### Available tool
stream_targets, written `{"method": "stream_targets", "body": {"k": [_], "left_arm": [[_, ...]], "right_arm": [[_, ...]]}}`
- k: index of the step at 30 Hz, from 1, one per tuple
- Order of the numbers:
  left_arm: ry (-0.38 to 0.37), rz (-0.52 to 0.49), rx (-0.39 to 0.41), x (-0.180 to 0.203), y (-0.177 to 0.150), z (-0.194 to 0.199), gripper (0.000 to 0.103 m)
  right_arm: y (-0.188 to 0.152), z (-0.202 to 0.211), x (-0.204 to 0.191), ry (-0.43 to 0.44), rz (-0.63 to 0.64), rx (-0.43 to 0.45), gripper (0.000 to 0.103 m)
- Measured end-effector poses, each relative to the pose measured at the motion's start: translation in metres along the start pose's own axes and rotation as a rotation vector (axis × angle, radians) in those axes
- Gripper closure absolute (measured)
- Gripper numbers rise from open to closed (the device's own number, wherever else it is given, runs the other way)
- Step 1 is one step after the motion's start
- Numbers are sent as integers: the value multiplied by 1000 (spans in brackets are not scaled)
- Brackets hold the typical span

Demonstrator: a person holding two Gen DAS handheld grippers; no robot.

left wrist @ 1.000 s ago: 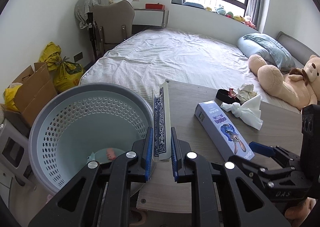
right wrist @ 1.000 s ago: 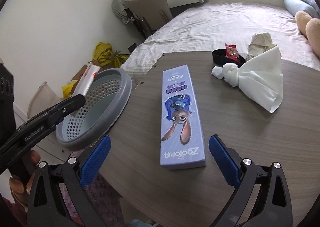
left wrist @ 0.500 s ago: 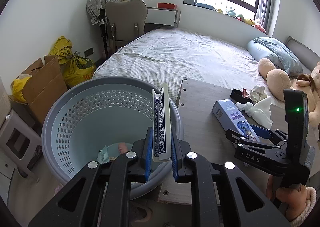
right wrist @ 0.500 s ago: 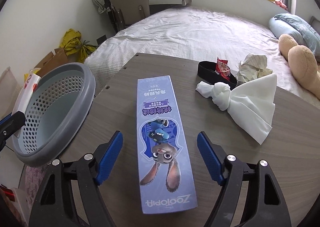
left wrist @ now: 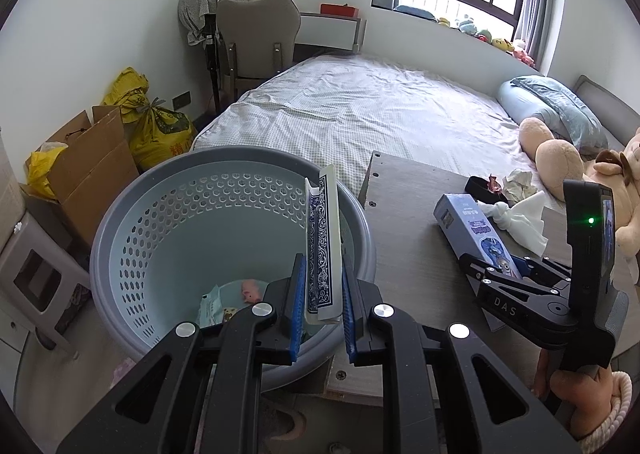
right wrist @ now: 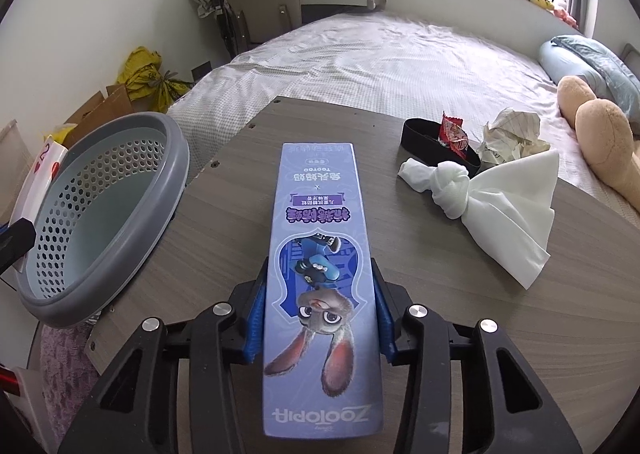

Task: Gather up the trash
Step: 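Carry the card box and tissue box over the basket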

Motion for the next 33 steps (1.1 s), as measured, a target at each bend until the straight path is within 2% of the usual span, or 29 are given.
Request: {"method": "stream_targets", "body": {"k": [7, 16, 24, 33], "left_arm": [[11, 3, 1, -8, -2, 4, 87], [58, 19, 5, -32, 0, 9, 87], [117, 62, 20, -68, 6, 10, 87], [149, 78, 17, -95, 10, 5, 87]], "right_arm": [[8, 22, -11, 40, -15, 38, 60], [24, 37, -51, 135, 10, 80, 60], [38, 26, -93, 211, 50, 77, 60], [47, 14, -125, 255, 80, 72, 60]]}}
Point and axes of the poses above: each gripper's, at about its wrist camera, not at the fingertips, and z roughly against the way its jaws point, x to its right, y to its top, the point moved 4 cm from there along -z, roughly the way its jaws point, and after that the axes turned 14 degrees about x, right-handed, at the moved point
